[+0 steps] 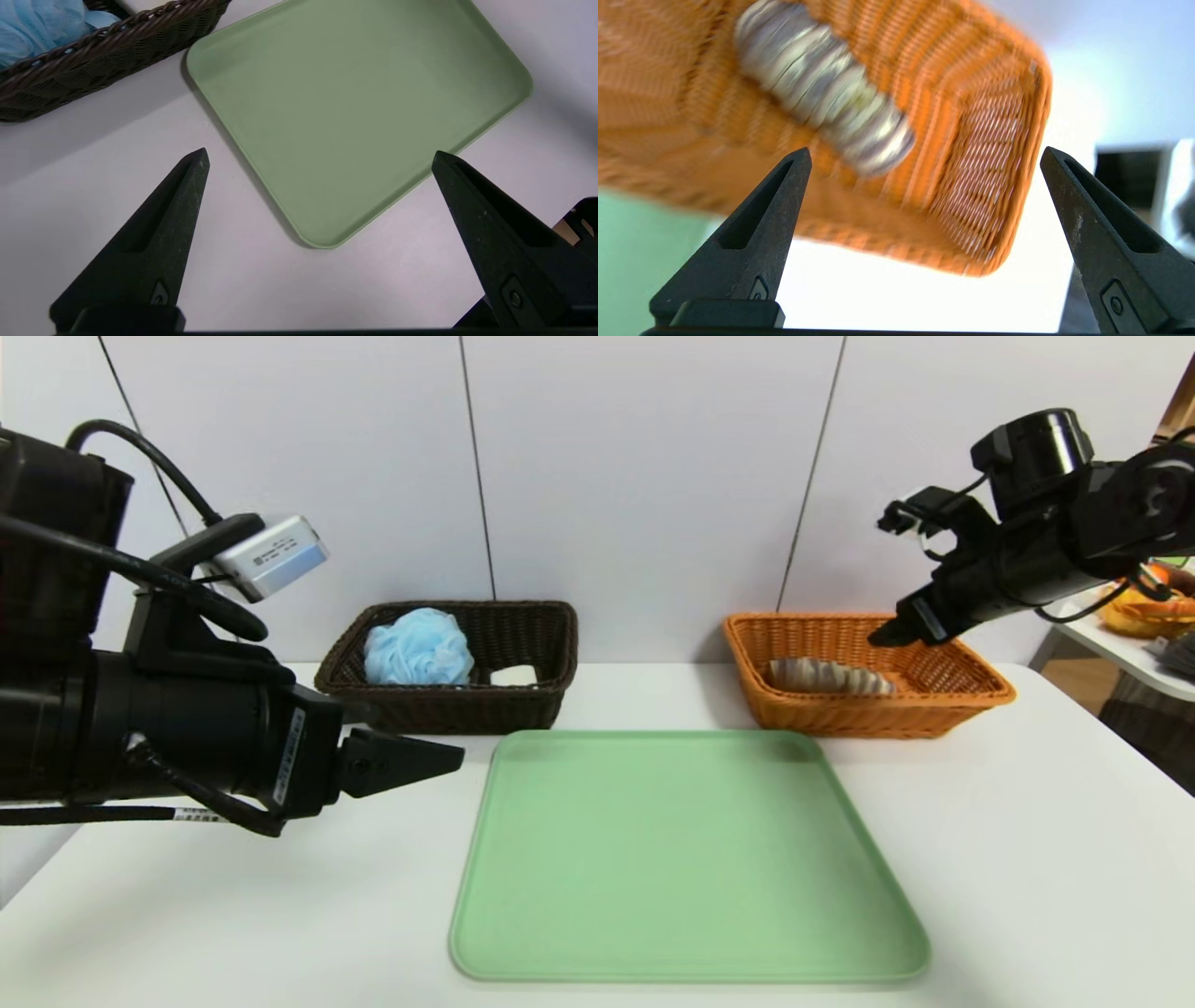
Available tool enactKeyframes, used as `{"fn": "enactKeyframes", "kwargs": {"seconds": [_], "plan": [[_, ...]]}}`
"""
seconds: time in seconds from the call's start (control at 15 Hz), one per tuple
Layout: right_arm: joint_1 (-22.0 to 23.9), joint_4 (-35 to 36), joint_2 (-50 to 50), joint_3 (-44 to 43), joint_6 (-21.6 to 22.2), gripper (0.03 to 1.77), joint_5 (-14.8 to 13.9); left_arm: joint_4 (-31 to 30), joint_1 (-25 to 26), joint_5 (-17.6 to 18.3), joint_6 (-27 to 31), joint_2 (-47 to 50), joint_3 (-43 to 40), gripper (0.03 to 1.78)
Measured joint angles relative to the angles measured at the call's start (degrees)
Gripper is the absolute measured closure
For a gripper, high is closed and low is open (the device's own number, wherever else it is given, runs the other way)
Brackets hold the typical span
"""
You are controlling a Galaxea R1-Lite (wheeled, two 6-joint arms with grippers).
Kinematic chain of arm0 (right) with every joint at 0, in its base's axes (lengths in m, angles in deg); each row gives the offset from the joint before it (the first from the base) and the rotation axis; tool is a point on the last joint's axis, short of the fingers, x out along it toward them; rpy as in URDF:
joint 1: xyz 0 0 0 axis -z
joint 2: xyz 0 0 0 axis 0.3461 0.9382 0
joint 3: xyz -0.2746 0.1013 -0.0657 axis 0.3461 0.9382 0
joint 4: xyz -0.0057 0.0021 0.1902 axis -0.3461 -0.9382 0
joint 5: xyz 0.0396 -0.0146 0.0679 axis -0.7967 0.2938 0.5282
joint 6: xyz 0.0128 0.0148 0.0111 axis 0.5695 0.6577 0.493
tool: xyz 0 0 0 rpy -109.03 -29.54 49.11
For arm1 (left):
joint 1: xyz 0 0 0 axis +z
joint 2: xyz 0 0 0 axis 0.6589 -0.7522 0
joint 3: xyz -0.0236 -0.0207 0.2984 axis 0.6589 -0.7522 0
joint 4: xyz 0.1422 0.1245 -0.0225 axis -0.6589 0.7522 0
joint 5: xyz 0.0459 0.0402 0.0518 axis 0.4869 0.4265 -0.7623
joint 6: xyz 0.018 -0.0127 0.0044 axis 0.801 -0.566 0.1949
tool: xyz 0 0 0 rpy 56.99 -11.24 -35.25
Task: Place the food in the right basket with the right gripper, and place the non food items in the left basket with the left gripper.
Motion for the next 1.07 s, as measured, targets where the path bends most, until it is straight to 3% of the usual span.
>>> {"fn": "enactKeyframes", "kwargs": {"seconds": [0.33,0.73,1.07], "plan": [[-0.69,-10.14,-9.44,3.02,14.07,0.11,0.00,1.19,0.04,-6.21,0.54,3.61,0.11,0.12],[-0.57,-11.39,-26.16,16.31,20.10,0.11,0.00,3.84,5.00,-8.89,0.45,9.29,-0.15,0.12],[0.06,-11.35,-41.30,27.53,24.17,0.11,-0.09,7.49,7.28,-16.53,0.39,14.80,-1.05,0.12]]}}
